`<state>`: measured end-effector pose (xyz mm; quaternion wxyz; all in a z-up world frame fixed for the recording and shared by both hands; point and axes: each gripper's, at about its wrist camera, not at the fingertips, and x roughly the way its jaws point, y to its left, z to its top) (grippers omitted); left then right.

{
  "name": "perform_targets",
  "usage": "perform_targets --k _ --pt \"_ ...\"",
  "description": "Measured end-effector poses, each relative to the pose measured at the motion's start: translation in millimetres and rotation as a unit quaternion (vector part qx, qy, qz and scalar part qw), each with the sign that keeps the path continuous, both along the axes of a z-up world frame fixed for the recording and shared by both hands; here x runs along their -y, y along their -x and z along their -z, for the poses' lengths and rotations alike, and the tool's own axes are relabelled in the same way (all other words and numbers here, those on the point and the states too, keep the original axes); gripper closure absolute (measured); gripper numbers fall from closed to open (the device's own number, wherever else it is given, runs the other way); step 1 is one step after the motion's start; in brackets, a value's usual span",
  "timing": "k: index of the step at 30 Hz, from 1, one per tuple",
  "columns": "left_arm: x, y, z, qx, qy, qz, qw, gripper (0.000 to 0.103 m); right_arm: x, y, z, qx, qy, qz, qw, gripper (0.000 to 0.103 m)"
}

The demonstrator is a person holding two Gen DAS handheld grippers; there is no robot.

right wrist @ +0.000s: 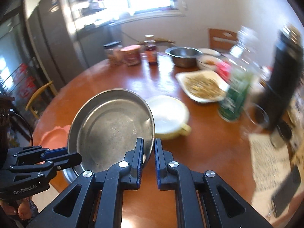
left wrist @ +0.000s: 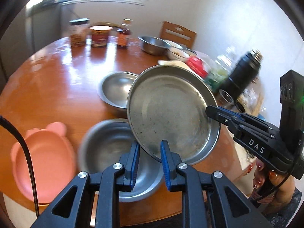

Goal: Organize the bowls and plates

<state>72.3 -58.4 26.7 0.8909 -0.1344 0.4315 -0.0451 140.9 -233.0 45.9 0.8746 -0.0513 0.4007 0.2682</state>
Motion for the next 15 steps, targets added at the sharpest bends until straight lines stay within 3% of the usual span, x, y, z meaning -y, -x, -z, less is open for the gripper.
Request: perform_targets --k 15 --pt "-140 54 -15 0.012 -0.014 -0.101 0.9947 0.08 -158 13 6 -0.014 -0.01 -0.11 0.994 0.092"
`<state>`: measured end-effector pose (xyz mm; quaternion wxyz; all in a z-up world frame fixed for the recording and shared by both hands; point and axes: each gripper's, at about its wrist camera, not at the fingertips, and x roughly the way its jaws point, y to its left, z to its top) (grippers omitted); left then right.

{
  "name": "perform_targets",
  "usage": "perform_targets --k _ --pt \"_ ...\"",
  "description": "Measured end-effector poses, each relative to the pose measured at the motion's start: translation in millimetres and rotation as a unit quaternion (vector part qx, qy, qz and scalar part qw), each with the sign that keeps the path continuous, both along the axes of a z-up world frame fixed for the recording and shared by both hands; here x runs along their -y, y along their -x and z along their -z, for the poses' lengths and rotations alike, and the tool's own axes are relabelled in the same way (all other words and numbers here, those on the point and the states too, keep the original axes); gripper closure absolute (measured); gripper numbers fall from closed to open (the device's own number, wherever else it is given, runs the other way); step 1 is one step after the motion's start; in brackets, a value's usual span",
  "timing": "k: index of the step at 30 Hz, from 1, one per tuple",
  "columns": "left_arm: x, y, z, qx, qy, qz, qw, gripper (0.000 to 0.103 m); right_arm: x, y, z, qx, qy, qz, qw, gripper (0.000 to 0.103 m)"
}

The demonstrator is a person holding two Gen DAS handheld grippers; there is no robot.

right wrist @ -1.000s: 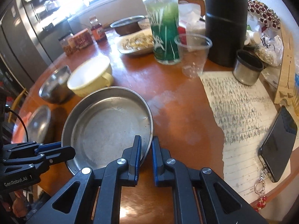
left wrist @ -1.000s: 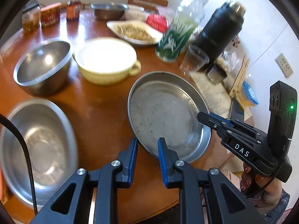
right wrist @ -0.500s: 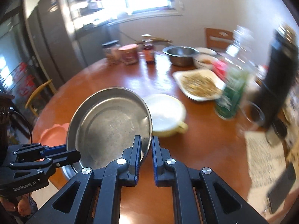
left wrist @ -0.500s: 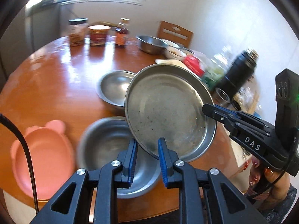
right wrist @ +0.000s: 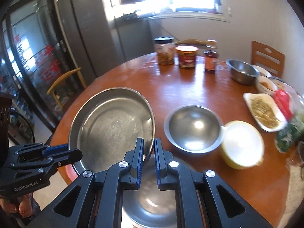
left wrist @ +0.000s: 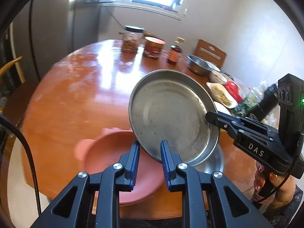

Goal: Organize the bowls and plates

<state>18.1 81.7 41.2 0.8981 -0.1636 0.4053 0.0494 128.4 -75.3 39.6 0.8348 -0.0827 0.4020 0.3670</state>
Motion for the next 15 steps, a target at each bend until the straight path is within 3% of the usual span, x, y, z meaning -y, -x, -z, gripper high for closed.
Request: perform_targets --k 8,15 --pt "-42 22 11 -0.017 -0.006 -0.018 0.9997 0.08 -59 14 13 -0.009 0.017 -0.035 0.999 0.092" --pt "-49 31 32 -0.043 0.003 -0.004 0.9991 0.08 -69 21 31 -0.03 0.033 -0.038 0.998 0.092"
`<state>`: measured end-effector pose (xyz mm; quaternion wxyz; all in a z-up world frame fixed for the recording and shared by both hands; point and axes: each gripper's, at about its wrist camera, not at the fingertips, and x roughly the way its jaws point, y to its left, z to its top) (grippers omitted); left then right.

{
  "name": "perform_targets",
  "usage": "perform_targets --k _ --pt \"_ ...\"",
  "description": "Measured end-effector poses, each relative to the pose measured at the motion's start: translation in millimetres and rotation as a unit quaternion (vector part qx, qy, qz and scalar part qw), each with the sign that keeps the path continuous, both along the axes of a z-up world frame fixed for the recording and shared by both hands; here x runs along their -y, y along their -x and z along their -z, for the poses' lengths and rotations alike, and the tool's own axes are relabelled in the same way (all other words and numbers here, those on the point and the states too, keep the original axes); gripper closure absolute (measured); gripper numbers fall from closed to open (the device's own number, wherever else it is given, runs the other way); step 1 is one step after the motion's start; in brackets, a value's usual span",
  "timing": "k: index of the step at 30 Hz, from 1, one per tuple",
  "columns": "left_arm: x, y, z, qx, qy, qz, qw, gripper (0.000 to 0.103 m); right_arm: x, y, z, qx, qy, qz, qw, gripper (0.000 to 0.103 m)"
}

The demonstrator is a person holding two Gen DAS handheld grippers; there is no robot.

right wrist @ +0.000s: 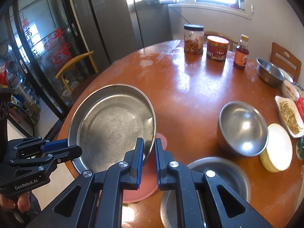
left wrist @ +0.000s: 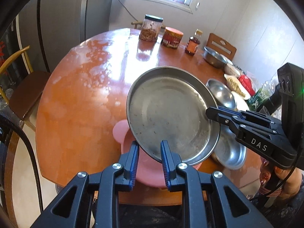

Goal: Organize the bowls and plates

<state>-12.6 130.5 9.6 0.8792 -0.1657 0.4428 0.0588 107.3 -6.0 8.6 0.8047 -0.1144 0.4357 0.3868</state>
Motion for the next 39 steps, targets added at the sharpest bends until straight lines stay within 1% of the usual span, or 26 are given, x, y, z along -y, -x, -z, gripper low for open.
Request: perform_targets --k 6,11,22,29,35,37,39 --pt "1 4 20 -0.025 0.015 0.014 0.9995 0.08 2 8 19 -0.021 0.021 0.003 1.0 0.091" --pt "3 6 26 -0.032 0.015 0.02 0.9992 0.08 2 13 32 -0.034 0.032 0.006 0.999 0.091" --pt "7 0 35 -0.05 0.014 0.032 0.9981 0.08 0 10 41 -0.044 0.045 0.008 0.998 0.089" --pt "6 -2 37 -0.053 0.018 0.034 0.9978 0.08 -2 6 47 -0.052 0.052 0.012 0.997 0.087" --pt "3 -5 38 -0.059 0.023 0.034 0.9974 0.078 -5 7 48 -0.047 0.058 0.014 0.997 0.086" --pt "3 -5 38 -0.061 0.023 0.033 0.9973 0.077 -6 8 47 -0.039 0.065 0.013 0.997 0.083" --pt "2 -5 37 -0.059 0.02 0.033 0.9975 0.075 -4 8 44 -0.038 0.06 0.014 0.997 0.077"
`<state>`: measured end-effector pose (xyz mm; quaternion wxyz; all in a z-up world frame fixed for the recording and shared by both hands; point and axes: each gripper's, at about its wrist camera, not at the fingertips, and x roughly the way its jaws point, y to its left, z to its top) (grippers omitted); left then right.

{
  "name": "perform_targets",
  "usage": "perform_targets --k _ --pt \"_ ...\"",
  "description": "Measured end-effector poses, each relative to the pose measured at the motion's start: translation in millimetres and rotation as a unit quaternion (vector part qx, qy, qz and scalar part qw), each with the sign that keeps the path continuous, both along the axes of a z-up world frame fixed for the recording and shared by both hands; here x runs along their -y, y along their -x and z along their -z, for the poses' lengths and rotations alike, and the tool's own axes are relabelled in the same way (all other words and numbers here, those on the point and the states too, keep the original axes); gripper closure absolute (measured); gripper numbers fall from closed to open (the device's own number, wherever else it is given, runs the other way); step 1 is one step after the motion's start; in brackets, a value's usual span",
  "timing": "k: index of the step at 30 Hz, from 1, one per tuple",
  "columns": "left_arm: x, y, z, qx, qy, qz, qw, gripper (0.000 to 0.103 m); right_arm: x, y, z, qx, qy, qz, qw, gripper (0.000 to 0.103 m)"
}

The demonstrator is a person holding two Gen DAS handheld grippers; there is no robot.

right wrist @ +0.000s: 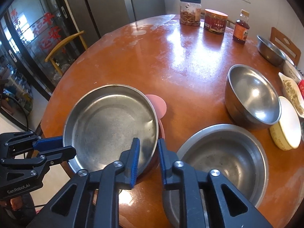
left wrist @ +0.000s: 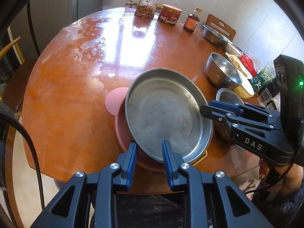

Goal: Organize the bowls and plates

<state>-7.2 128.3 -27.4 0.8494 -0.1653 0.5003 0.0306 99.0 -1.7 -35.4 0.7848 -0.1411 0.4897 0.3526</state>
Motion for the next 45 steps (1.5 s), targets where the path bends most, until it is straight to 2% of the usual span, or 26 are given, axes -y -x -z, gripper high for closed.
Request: perform_targets --k 2,7,9,15,18,24,26,33,40,45 --pt "-2 0 -1 0.001 0.004 -0.002 1.0 0.073 1 -1 -2 0.004 -0.001 0.004 1.0 0.072" --pt "-6 3 -5 0.007 0.005 -0.01 0.9999 0.064 6 -4 -4 0.004 -0.006 0.013 1.0 0.072" --pt "-7 5 -8 0.011 0.006 -0.011 0.9999 0.063 7 -4 -6 0.007 -0.008 0.014 1.0 0.071" --pt "-3 8 -24 0.033 -0.019 -0.015 0.9992 0.062 16 -3 -17 0.017 -0.02 0.022 0.999 0.071" --pt "4 6 -32 0.042 -0.035 -0.013 0.9984 0.054 24 0 -26 0.027 -0.029 0.028 0.999 0.071" --pt "25 -3 -41 0.052 -0.043 0.005 0.9977 0.053 50 5 -44 0.048 -0.046 0.049 0.997 0.067" --pt "33 -7 -43 0.054 -0.043 0.012 0.9975 0.053 61 4 -49 0.053 -0.053 0.06 0.995 0.058" --pt "70 -27 -45 0.053 -0.045 0.046 0.9965 0.053 114 -4 -56 0.061 -0.062 0.108 0.99 0.057" --pt "103 -54 -43 0.048 -0.045 0.074 0.9951 0.053 160 -13 -48 0.056 -0.051 0.145 0.987 0.054" --pt "122 -73 -35 0.037 -0.053 0.089 0.9939 0.053 180 -22 -31 0.034 -0.043 0.158 0.986 0.054"
